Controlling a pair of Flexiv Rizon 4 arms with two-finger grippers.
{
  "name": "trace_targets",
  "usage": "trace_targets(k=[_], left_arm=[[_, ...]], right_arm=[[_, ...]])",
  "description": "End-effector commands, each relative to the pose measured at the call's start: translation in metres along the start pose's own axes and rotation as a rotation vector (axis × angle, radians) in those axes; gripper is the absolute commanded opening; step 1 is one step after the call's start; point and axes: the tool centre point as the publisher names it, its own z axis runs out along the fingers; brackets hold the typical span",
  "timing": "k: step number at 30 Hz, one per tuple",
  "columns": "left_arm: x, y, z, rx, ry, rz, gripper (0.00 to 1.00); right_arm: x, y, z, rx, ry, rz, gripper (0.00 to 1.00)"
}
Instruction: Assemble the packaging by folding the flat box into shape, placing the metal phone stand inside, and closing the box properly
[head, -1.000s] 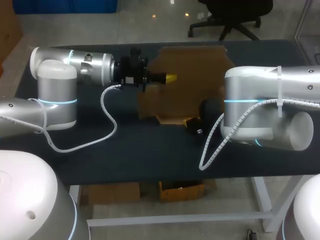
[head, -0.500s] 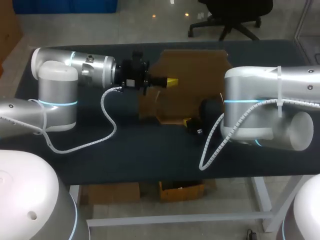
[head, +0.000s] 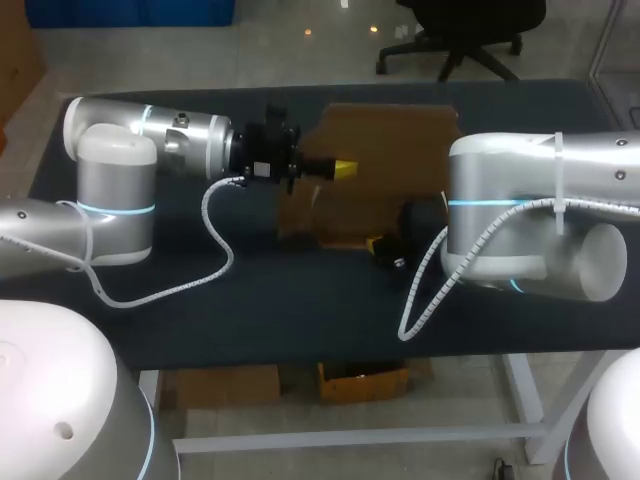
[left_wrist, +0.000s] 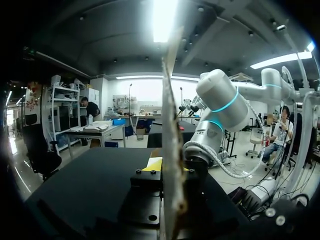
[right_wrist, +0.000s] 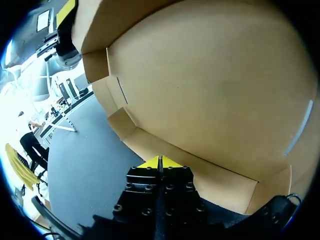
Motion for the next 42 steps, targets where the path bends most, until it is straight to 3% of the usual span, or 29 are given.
trace_targets(k=[1,42], left_arm=[[0.0030,0.0022,-0.0008,-0.002,-0.002,-0.001,0.00],[0.0050,0.0022,-0.0020,-0.004,-0.004,0.007,0.00]], right_arm=[[-0.0002,-0.0030,0.0042,-0.001,-0.005,0.000,0.00],[-0.0002,-0.0030,0.0042,-0.001,-0.005,0.000,0.00]])
